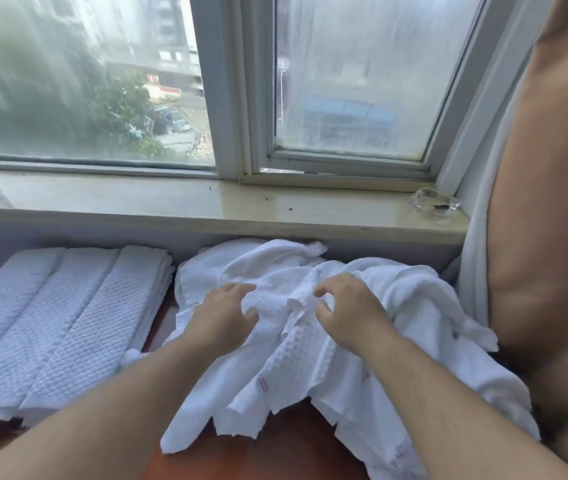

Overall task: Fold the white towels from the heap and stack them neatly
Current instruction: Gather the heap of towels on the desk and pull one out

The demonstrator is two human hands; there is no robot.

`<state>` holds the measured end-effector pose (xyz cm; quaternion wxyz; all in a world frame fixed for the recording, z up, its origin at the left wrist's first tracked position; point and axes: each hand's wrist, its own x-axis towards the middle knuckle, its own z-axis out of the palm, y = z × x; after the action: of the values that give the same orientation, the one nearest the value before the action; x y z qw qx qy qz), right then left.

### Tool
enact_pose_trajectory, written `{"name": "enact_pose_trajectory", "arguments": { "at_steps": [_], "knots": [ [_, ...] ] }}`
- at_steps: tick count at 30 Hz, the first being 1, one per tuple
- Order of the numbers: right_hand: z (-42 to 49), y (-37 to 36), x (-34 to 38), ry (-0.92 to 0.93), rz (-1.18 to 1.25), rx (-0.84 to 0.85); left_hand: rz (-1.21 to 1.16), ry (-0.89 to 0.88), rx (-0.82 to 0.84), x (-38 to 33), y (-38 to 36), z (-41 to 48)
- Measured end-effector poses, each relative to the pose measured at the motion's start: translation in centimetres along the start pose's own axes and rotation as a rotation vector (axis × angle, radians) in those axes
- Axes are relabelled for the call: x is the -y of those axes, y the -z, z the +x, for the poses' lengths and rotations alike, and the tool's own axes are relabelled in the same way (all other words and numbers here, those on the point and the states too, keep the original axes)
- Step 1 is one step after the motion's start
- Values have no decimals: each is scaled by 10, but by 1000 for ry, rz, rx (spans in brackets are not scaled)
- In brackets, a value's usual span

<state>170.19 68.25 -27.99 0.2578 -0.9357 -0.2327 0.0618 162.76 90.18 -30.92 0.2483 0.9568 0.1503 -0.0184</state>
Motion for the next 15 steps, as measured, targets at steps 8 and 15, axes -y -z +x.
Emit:
{"name": "enact_pose_trajectory", "arguments": {
  "at_steps": [8, 15],
  "knots": [
    [-14, 12, -31, -59, 16, -220, -74, -151, -101, -47, -24, 15],
    [1, -36, -62, -176, -17, -445, -261, -337, -200, -44, -96, 56]
  ]
}}
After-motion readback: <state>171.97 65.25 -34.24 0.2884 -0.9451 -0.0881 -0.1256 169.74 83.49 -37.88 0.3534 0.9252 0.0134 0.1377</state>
